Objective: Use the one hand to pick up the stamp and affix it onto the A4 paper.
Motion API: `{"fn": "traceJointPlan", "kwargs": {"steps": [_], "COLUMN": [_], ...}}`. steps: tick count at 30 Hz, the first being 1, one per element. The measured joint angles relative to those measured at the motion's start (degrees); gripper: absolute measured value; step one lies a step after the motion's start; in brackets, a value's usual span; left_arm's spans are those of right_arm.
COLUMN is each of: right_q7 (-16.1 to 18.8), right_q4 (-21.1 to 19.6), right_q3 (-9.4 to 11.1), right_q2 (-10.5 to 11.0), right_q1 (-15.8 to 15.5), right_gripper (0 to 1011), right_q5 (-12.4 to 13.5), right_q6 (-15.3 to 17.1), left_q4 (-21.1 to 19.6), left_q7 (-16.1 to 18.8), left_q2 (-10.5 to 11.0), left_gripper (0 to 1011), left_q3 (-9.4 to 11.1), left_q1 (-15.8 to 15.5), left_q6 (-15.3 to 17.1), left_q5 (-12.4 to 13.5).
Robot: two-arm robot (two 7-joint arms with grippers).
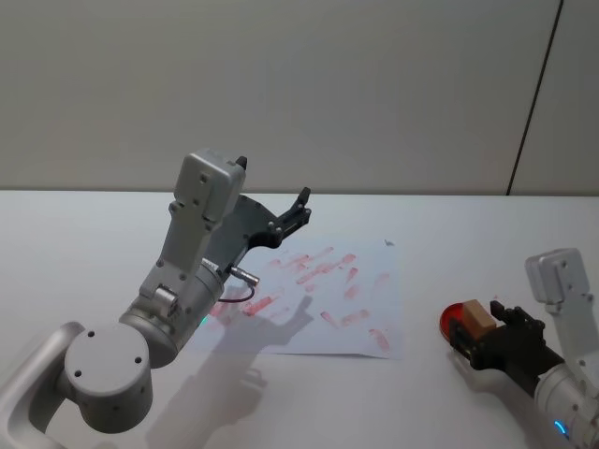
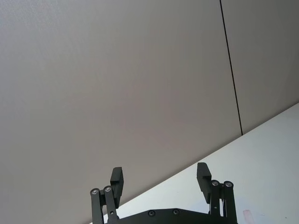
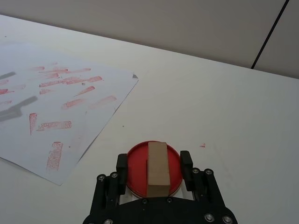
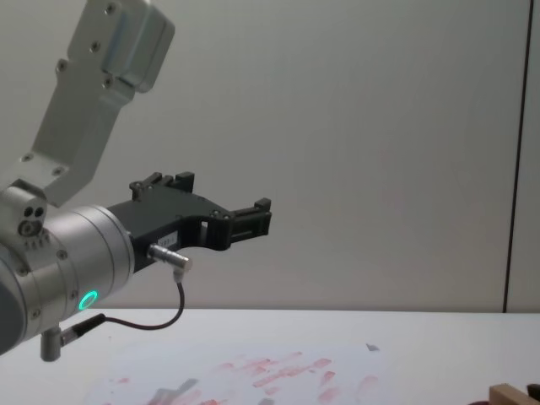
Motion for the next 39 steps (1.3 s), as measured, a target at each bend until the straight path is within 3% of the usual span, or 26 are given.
{"fn": "traceJointPlan", "kwargs": {"steps": [16, 26, 39], "right_q7": [0.0, 0.0, 1.5], "right_q4": [0.2, 0.2, 0.4], "right_q3": [-0.1, 0.0, 0.3], "right_q2": [-0.2, -0.2, -1.1], "right_q1": [0.2, 0.2, 2.1], "right_gripper": [232, 220, 220], "right_q5": [-0.2, -0.2, -0.4], "right_q6": [0.3, 0.0, -4.7], "left_q4": [0.0, 0.0, 0.0], "left_q7": [0.0, 0.0, 0.0], "left_q2": [0.0, 0.0, 0.0], "left_gripper": [1002, 1003, 1002], "left_q3": [0.0, 0.0, 0.0], "left_q1": [0.0, 0.0, 0.0], "left_q6": [0.0, 0.0, 0.0], "left_q5": [0.0, 0.0, 0.0]}}
